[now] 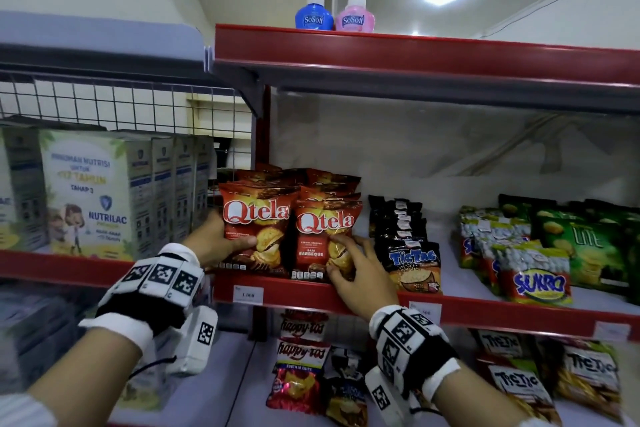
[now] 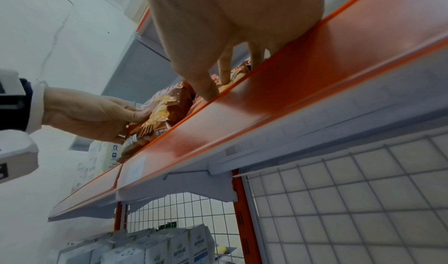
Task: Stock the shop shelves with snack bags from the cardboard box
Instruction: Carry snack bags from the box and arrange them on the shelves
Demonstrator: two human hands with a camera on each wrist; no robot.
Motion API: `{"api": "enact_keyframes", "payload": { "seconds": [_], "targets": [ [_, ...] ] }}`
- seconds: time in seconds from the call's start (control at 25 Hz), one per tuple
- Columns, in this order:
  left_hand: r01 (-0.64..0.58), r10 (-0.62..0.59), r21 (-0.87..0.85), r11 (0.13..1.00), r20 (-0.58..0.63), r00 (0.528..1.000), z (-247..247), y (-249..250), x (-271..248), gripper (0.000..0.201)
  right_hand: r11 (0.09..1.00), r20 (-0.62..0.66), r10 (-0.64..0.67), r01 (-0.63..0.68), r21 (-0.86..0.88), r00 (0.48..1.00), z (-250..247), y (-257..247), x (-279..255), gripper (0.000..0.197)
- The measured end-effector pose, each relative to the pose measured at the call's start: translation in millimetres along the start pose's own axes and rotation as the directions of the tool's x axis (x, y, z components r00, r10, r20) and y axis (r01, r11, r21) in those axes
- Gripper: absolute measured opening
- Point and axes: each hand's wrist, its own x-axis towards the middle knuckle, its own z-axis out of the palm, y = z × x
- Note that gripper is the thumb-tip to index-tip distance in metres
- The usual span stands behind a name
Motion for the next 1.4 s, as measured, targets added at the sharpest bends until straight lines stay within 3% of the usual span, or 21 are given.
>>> {"api": "enact_keyframes", "payload": {
  "seconds": [0.12, 0.44, 0.6, 0.8, 1.04, 1.28, 1.4],
  "targets": [
    [-0.02, 0.013, -0.056, 0.998, -0.124, 0.992, 5.7, -1.9, 0.1, 0.097, 1.0, 0.012, -0.011, 0.011, -0.021, 1.0, 0.3, -2.6, -5.0, 0.049],
    [-0.167, 0.14, -0.088, 0.982, -0.257, 0.956, 22.2, -15.9, -9.3, 0.095, 0.999, 0.058, -0.001, 0.003, -0.034, 0.998, -4.7, -3.3, -7.2, 0.052],
    [-0.184, 0.158, -0.103, 0.977, -0.222, 0.962, 18.5, -10.3, -1.0, 0.094, 0.999, 0.04, -0.011, 0.012, -0.044, 0.999, -3.3, -3.2, -7.0, 0.051],
    [-0.091, 0.075, -0.103, 0.991, -0.149, 0.986, 16.3, -16.1, 5.2, 0.09, 0.999, 0.028, -0.019, 0.02, -0.032, 0.999, -4.4, 1.1, -8.2, 0.05],
    [-0.071, 0.044, -0.086, 0.994, -0.284, 0.958, 30.0, -17.6, 7.1, 0.092, 0.996, 0.033, 0.075, -0.073, -0.056, 0.997, -4.0, -3.5, 1.2, 0.052],
    [0.096, -0.09, 0.009, 0.995, -0.258, 0.962, 30.9, -19.6, 2.1, 0.101, 0.992, 0.025, 0.12, -0.118, -0.05, 0.993, -0.2, -10.5, 5.1, 0.052],
    [-0.008, -0.006, -0.075, 0.997, -0.188, 0.982, 28.8, -25.2, -4.8, 0.106, 0.994, 0.022, 0.05, -0.048, -0.095, 0.999, 1.4, -9.1, -2.3, 0.054]
  ]
}}
